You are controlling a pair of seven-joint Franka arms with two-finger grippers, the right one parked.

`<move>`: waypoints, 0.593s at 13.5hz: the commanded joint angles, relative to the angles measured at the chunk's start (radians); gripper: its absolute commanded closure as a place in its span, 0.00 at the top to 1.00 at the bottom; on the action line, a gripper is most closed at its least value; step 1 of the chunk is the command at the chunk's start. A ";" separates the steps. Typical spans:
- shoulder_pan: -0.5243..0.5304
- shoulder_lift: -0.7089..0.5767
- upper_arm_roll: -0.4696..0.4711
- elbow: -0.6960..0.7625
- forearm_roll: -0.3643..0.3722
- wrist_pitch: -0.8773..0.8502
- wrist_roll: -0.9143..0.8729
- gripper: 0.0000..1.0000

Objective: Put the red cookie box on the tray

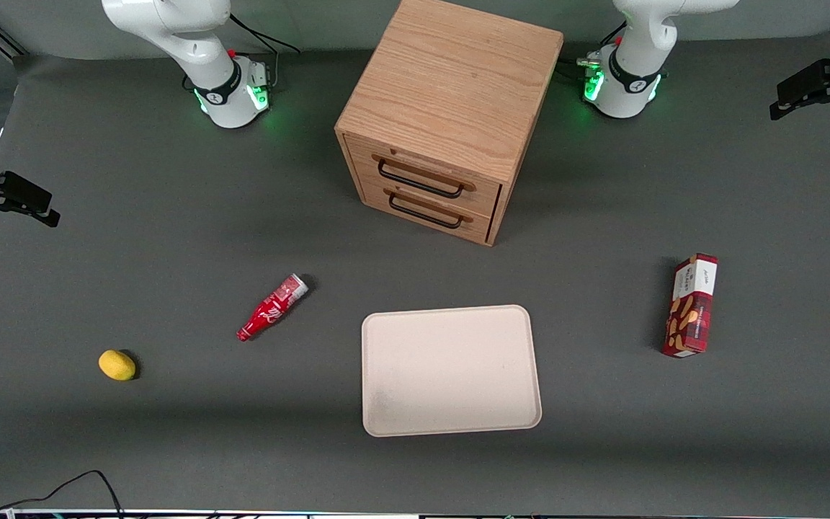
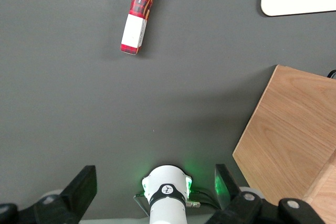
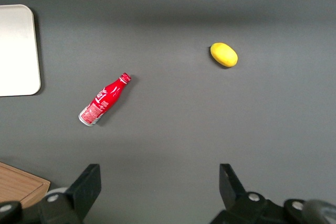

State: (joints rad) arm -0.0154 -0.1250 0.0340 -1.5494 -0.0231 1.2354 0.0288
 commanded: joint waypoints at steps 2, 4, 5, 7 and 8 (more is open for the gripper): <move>-0.017 0.002 -0.008 0.018 0.015 -0.008 -0.023 1.00; -0.017 0.002 -0.008 0.020 0.015 -0.010 -0.027 1.00; -0.017 0.002 -0.008 0.018 0.015 -0.011 -0.033 1.00; -0.017 0.001 -0.006 0.017 0.015 -0.011 -0.033 1.00; -0.017 0.001 -0.006 0.017 0.015 -0.011 -0.032 1.00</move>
State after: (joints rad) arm -0.0198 -0.1235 0.0237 -1.5469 -0.0214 1.2347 0.0183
